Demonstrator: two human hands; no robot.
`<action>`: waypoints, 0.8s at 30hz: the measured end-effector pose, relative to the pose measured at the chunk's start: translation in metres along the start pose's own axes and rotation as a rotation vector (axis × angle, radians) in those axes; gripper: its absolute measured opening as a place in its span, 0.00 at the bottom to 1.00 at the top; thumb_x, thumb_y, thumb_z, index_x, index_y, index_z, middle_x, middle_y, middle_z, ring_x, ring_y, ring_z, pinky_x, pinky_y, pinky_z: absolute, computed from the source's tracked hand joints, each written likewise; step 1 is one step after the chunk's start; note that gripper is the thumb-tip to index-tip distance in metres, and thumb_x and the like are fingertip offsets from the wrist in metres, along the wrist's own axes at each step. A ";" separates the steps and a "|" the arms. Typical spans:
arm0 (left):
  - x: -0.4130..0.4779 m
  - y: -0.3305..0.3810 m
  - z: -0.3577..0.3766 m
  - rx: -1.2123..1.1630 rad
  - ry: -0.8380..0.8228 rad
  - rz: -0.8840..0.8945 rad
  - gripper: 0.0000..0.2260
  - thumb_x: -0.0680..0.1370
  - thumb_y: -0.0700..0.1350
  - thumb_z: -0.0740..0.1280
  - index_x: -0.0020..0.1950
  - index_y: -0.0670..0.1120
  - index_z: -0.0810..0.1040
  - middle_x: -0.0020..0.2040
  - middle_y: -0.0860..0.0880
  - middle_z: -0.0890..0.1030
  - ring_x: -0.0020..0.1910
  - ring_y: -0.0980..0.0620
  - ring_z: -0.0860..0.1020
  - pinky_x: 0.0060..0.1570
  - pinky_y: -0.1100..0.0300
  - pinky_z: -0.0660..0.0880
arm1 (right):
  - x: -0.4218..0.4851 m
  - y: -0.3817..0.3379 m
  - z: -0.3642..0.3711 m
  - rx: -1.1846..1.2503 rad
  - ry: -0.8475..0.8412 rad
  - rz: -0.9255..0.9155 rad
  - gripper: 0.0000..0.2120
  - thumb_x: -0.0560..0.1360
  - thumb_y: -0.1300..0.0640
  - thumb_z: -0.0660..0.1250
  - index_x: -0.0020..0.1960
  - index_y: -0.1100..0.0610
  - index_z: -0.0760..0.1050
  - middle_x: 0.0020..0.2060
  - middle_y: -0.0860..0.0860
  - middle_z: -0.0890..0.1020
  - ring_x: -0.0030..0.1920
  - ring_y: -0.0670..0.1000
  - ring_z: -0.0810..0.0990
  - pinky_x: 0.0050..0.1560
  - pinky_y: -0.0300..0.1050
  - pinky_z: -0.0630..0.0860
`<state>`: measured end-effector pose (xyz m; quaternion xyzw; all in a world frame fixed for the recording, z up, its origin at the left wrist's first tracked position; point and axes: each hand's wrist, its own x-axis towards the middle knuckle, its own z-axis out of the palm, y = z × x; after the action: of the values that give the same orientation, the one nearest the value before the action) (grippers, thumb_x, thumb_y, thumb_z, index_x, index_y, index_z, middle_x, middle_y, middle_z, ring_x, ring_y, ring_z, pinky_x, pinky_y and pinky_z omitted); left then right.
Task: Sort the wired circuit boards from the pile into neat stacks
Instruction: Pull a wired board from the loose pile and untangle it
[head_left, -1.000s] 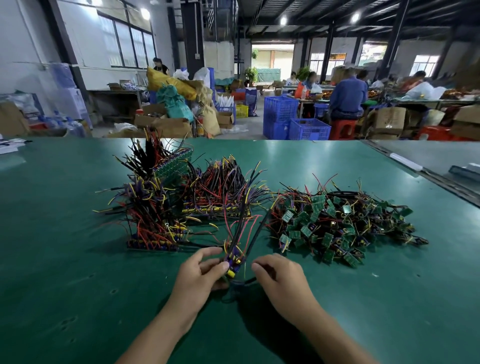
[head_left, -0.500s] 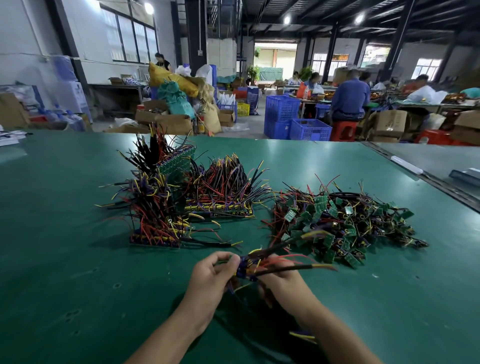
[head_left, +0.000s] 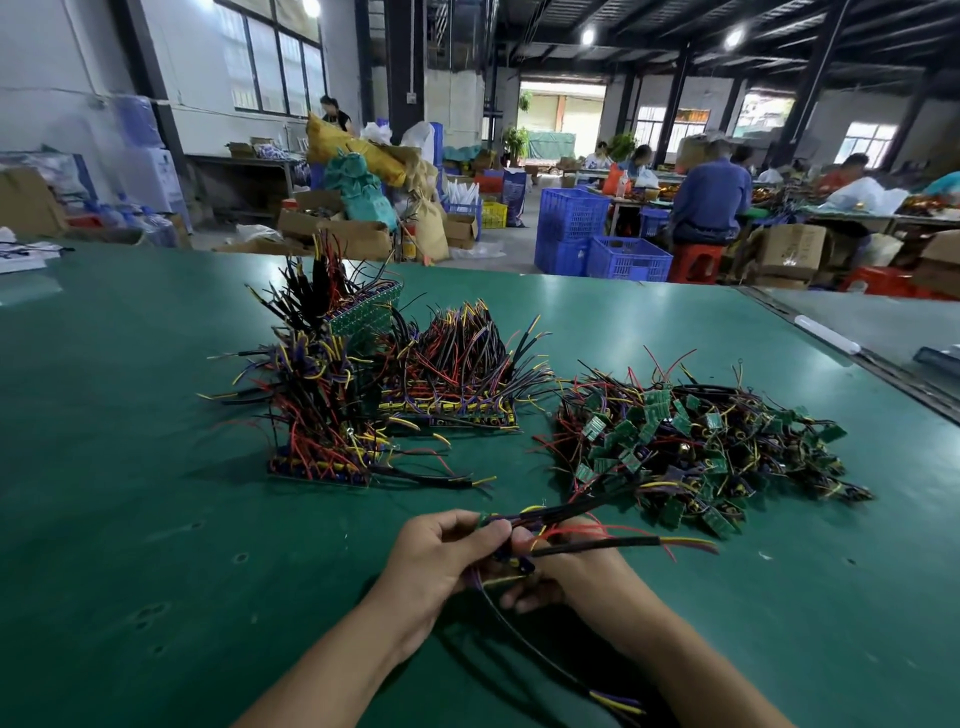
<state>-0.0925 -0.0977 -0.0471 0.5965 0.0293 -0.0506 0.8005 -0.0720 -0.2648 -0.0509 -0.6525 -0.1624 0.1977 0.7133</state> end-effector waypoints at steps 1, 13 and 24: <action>-0.001 0.001 -0.001 0.007 -0.020 -0.010 0.16 0.62 0.48 0.77 0.43 0.39 0.85 0.43 0.40 0.84 0.39 0.46 0.82 0.39 0.56 0.80 | 0.000 0.000 -0.001 -0.002 -0.011 0.002 0.12 0.75 0.48 0.70 0.52 0.54 0.82 0.45 0.60 0.85 0.34 0.55 0.84 0.33 0.42 0.80; -0.005 0.020 -0.007 -0.059 -0.151 -0.170 0.07 0.61 0.38 0.76 0.37 0.40 0.84 0.39 0.41 0.84 0.33 0.47 0.83 0.31 0.60 0.79 | -0.003 -0.011 -0.002 -0.022 -0.041 -0.057 0.14 0.73 0.52 0.73 0.46 0.65 0.79 0.37 0.62 0.83 0.28 0.56 0.82 0.28 0.41 0.78; -0.010 0.023 -0.004 -0.138 -0.162 -0.197 0.10 0.63 0.35 0.76 0.39 0.37 0.77 0.38 0.40 0.83 0.32 0.45 0.83 0.29 0.59 0.80 | -0.006 -0.017 0.000 0.078 -0.112 -0.052 0.07 0.73 0.53 0.72 0.42 0.58 0.82 0.36 0.60 0.82 0.28 0.54 0.82 0.27 0.40 0.77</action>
<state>-0.0996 -0.0868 -0.0256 0.5284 0.0262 -0.1749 0.8304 -0.0766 -0.2688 -0.0339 -0.6075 -0.2111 0.2213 0.7330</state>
